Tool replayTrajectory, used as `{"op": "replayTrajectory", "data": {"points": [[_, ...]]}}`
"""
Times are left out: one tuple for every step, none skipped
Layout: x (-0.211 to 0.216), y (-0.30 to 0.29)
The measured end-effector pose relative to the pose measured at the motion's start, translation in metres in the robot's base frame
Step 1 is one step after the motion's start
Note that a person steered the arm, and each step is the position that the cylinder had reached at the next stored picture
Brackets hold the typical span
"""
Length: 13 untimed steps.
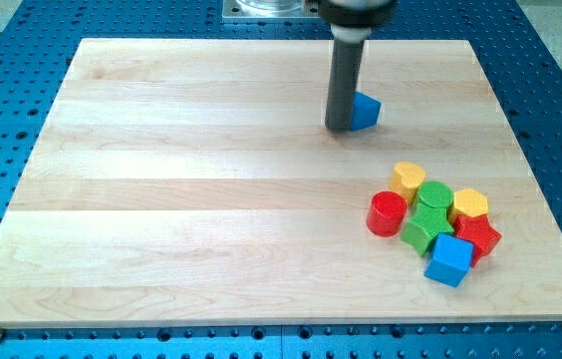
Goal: Push the triangle into the group of blocks
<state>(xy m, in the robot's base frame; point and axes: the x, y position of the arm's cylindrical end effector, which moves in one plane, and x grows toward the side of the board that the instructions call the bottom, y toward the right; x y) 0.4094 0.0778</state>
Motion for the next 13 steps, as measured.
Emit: {"op": "replayTrajectory", "data": {"points": [[-0.006,-0.013],[-0.069,-0.016],[-0.063,0.026],[0.004,0.042],[-0.032,0.054],[-0.065,0.060],[-0.040,0.091],[0.013,0.083],[0.053,0.078],[0.057,0.078],[0.057,0.079],[0.068,0.106],[0.038,0.080]]}}
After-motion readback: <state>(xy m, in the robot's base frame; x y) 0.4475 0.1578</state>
